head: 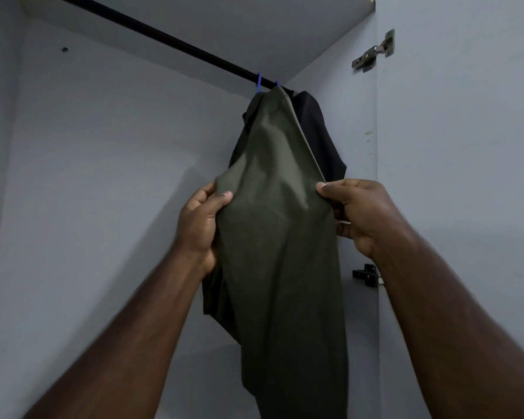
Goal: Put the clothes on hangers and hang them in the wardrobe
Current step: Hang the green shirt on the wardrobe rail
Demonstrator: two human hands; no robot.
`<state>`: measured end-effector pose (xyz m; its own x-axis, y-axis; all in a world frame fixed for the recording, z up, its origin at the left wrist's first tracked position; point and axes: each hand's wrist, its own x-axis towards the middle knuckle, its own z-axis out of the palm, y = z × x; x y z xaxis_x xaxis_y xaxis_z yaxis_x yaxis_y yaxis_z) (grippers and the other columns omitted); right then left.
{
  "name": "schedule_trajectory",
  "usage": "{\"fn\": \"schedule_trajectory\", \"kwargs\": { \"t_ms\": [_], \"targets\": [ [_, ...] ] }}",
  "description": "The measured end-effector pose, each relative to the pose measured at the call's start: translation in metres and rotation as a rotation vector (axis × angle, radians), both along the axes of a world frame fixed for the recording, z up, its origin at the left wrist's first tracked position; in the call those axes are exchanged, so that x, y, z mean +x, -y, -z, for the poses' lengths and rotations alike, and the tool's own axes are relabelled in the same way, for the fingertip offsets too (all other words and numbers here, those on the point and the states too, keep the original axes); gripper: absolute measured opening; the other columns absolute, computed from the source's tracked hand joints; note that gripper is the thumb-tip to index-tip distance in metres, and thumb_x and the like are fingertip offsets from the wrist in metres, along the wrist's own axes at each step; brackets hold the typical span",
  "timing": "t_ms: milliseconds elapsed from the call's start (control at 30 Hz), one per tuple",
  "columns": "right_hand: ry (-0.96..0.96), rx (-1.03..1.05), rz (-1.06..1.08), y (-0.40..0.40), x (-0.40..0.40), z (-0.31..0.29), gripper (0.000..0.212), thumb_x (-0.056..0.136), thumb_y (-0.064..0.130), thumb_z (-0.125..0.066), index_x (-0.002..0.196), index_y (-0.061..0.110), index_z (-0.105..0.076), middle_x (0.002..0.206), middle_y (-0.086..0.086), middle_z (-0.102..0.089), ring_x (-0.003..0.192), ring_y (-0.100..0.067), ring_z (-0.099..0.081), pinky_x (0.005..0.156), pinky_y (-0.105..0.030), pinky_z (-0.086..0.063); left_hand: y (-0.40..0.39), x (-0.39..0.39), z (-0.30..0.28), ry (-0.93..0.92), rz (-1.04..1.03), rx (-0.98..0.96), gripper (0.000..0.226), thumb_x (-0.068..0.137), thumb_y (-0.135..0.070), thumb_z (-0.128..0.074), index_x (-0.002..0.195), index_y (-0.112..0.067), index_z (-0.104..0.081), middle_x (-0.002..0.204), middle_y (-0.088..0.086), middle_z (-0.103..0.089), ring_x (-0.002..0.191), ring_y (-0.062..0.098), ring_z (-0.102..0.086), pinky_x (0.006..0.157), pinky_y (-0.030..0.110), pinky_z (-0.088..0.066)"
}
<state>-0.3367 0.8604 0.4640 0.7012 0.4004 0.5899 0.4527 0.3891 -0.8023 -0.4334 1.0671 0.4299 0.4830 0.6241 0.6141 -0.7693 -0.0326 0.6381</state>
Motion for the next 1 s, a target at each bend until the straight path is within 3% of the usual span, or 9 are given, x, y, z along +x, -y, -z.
{"fn": "schedule_trajectory", "kwargs": {
  "t_ms": [100,167,300,467,600,733,833,933,1000],
  "targets": [
    [0.005,0.038,-0.023,-0.012,-0.003,0.005,0.011,0.090,0.015,-0.072,0.089,0.005,-0.072,0.074,-0.007,-0.064,0.060,-0.016,-0.054,0.052,-0.024,-0.047,-0.018,0.002,0.009,-0.265,-0.198,0.040,0.037,0.093,-0.018,-0.067,0.130,-0.017,-0.061,0.118,0.007,-0.071,0.095,0.023,-0.070,0.071,0.033,-0.056],
    [0.030,0.048,-0.018,-0.022,-0.007,0.006,0.012,0.090,0.015,-0.073,0.090,0.003,-0.072,0.072,-0.007,-0.062,0.057,-0.014,-0.052,0.049,-0.023,-0.047,-0.025,0.007,0.017,-0.425,-0.353,0.178,0.047,0.095,-0.024,-0.068,0.139,-0.021,-0.052,0.126,0.000,-0.061,0.099,0.014,-0.062,0.076,0.029,-0.050],
    [0.095,0.017,-0.023,-0.053,-0.019,0.014,0.014,0.088,0.015,-0.075,0.089,0.001,-0.071,0.069,-0.006,-0.060,0.056,-0.015,-0.054,0.050,-0.025,-0.049,-0.022,0.009,0.016,-0.322,-0.451,0.321,0.029,0.097,-0.034,-0.064,0.124,-0.023,-0.066,0.116,-0.010,-0.066,0.103,0.006,-0.061,0.074,0.016,-0.045],
    [0.217,-0.028,0.031,-0.099,-0.036,0.023,0.008,0.090,0.017,-0.074,0.087,0.009,-0.072,0.070,-0.003,-0.069,0.057,-0.013,-0.064,0.056,-0.027,-0.054,-0.013,-0.006,-0.016,-0.337,-0.262,0.398,0.036,0.094,-0.052,-0.061,0.095,-0.018,-0.075,0.082,-0.005,-0.076,0.073,0.008,-0.072,0.070,0.028,-0.058],
    [0.292,-0.122,-0.056,-0.123,-0.047,0.030,0.009,0.095,0.016,-0.067,0.094,0.016,-0.076,0.081,-0.004,-0.075,0.073,-0.015,-0.073,0.067,-0.029,-0.061,-0.028,-0.012,-0.036,-0.423,-0.323,0.485,0.021,0.093,-0.037,-0.068,0.088,-0.016,-0.069,0.065,-0.004,-0.068,0.057,0.010,-0.065,0.055,0.029,-0.053],
    [0.048,0.125,0.030,-0.118,-0.018,0.040,0.010,0.093,0.013,-0.066,0.089,0.011,-0.075,0.072,-0.004,-0.069,0.064,-0.015,-0.061,0.063,-0.029,-0.054,-0.048,-0.019,-0.046,-0.434,-0.314,0.472,0.011,0.097,-0.024,-0.063,0.091,-0.019,-0.071,0.071,-0.007,-0.071,0.065,0.013,-0.064,0.060,0.028,-0.050],
    [-0.052,0.070,0.118,-0.128,0.003,0.061,0.008,0.092,0.022,-0.069,0.090,0.017,-0.075,0.078,-0.003,-0.071,0.069,-0.014,-0.063,0.066,-0.031,-0.056,-0.064,-0.027,-0.050,-0.389,-0.206,0.413,0.017,0.097,-0.018,-0.062,0.107,-0.011,-0.073,0.098,0.007,-0.077,0.087,0.022,-0.070,0.077,0.036,-0.057],
    [-0.241,0.004,-0.032,-0.144,0.007,0.073,0.018,0.093,0.032,-0.068,0.102,0.016,-0.071,0.092,-0.006,-0.072,0.077,-0.016,-0.065,0.069,-0.030,-0.054,-0.081,-0.030,-0.050,-0.366,-0.106,0.366,0.021,0.099,-0.014,-0.060,0.112,-0.002,-0.071,0.106,0.013,-0.076,0.089,0.021,-0.074,0.074,0.030,-0.059],
    [-0.393,0.023,-0.230,-0.149,0.006,0.074,0.022,0.095,0.032,-0.065,0.108,0.015,-0.071,0.099,-0.007,-0.076,0.088,-0.021,-0.073,0.084,-0.037,-0.058,-0.090,-0.031,-0.047,-0.381,-0.112,0.364,0.021,0.099,-0.015,-0.060,0.111,-0.003,-0.071,0.103,0.011,-0.076,0.086,0.019,-0.074,0.070,0.028,-0.060]
  ]
}}
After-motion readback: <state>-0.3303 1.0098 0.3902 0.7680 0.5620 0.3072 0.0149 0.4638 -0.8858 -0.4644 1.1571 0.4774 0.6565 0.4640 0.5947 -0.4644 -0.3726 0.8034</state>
